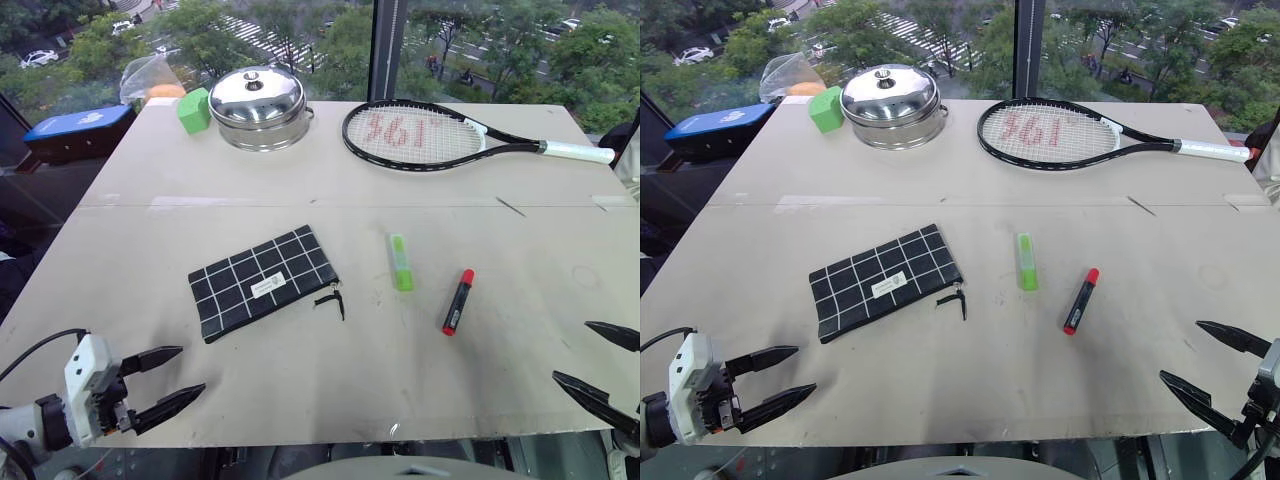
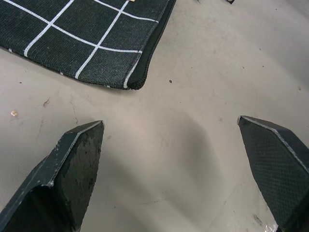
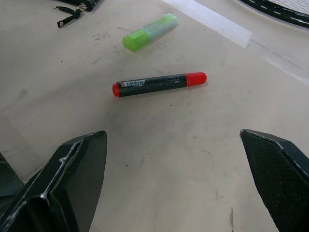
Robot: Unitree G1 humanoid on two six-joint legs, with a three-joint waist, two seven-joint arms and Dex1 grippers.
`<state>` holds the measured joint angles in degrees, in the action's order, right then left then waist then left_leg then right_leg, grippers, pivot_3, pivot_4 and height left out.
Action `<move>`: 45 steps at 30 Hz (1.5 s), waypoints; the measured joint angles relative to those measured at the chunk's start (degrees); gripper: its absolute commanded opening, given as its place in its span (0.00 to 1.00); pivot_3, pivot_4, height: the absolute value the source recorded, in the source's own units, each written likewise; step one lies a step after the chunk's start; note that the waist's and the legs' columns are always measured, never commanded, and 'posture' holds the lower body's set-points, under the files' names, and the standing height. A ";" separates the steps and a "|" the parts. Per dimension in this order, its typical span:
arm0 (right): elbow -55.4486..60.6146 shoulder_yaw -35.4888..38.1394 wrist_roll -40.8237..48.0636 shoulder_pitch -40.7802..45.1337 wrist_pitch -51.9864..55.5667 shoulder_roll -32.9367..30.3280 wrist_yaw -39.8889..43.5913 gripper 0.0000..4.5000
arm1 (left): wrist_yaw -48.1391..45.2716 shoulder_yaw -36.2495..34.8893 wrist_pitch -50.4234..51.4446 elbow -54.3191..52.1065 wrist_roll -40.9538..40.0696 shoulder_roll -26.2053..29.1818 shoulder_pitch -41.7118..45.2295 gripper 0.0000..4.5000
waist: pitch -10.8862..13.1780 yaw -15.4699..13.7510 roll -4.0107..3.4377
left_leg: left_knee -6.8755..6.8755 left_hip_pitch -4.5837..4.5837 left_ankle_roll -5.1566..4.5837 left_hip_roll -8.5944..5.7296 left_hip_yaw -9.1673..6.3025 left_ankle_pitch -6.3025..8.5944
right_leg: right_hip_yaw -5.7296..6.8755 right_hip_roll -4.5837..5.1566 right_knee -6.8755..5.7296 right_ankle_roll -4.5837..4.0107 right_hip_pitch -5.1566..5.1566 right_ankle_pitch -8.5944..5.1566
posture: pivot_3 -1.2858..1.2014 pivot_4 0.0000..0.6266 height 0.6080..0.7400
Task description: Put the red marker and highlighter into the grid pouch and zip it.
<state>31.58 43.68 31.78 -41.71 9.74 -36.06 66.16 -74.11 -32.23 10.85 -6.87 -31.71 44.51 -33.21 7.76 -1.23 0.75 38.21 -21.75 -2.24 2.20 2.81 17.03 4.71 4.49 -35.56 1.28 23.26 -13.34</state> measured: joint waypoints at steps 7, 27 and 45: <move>1.54 -5.89 2.55 7.30 0.23 -1.46 -0.44 0.99 | 8.87 -2.39 9.11 -6.49 -9.09 -4.18 3.39 1.00 | 0.01 0.27 0.03 | 0.01 0.02 -0.10 0.01 -0.03 -0.06 | 0.03 0.02 -0.05 0.00 -0.01 0.00 | 0.52 0.24 1.00; 17.80 -21.57 11.24 14.53 5.17 -7.19 -3.22 0.99 | 18.63 4.65 -63.60 24.09 31.86 -2.93 16.56 1.00 | -0.37 -1.29 -0.14 | 0.09 0.01 -0.28 -0.03 0.12 0.01 | 0.14 0.13 -0.04 -0.31 -0.05 0.12 | 0.52 0.24 1.00; 17.62 -23.04 10.96 14.23 5.17 -7.05 -6.59 1.00 | 34.50 21.49 -58.05 24.82 43.63 -2.42 29.21 0.72 | -0.86 -2.03 -0.93 | 0.14 0.48 -0.30 -0.06 0.15 -0.01 | 0.32 0.11 -0.13 -0.04 -0.61 -0.02 | 0.52 0.24 1.00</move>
<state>49.20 20.64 42.74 -27.48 14.91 -43.11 59.57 -39.61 -10.73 -47.19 17.95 11.92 42.09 -4.00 6.89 -3.26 -0.19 38.35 -21.28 -2.54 2.14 2.96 17.02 5.03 4.60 -35.69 1.24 22.65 -13.36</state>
